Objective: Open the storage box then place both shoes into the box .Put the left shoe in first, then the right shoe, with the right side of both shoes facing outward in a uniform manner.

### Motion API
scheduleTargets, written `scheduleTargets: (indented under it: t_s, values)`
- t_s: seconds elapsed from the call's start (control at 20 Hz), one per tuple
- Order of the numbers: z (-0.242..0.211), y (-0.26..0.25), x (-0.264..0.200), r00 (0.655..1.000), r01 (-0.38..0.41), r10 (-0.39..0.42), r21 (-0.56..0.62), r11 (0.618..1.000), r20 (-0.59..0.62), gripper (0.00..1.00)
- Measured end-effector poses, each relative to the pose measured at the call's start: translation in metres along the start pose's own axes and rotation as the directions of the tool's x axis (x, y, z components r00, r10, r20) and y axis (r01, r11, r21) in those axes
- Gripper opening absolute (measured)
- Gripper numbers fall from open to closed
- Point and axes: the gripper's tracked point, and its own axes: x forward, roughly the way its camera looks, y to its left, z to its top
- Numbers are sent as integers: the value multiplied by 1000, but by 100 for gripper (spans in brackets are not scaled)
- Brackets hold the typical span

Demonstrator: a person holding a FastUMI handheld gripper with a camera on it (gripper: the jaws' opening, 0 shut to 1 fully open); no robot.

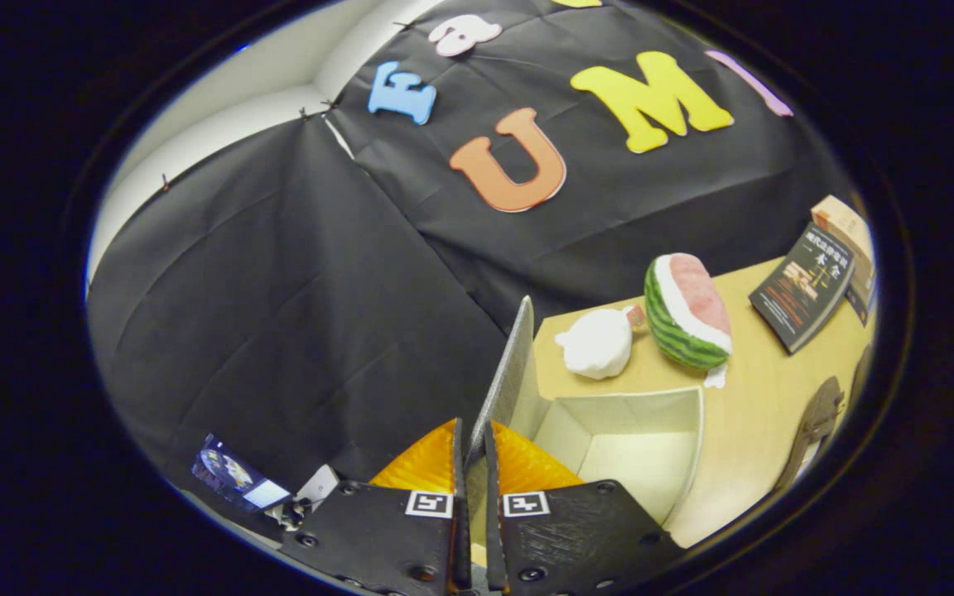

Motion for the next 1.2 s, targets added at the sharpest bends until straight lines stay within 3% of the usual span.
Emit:
scheduleTargets:
  t_s: [0.25,0.4,0.55,0.85,1.1,1.2]
  values:
    - [-2,50,33,1000,2,-2,-143,990,-2,8]
    - [-8,73,55,999,-30,28,-193,981,-16,14]
    - [-22,90,70,998,-50,39,-224,973,-58,10]
    - [-20,94,72,999,-31,21,-258,966,-39,44]
    - [3,62,31,994,94,-72,-321,942,80,77]
    - [17,42,4,982,164,-123,-337,927,140,86]
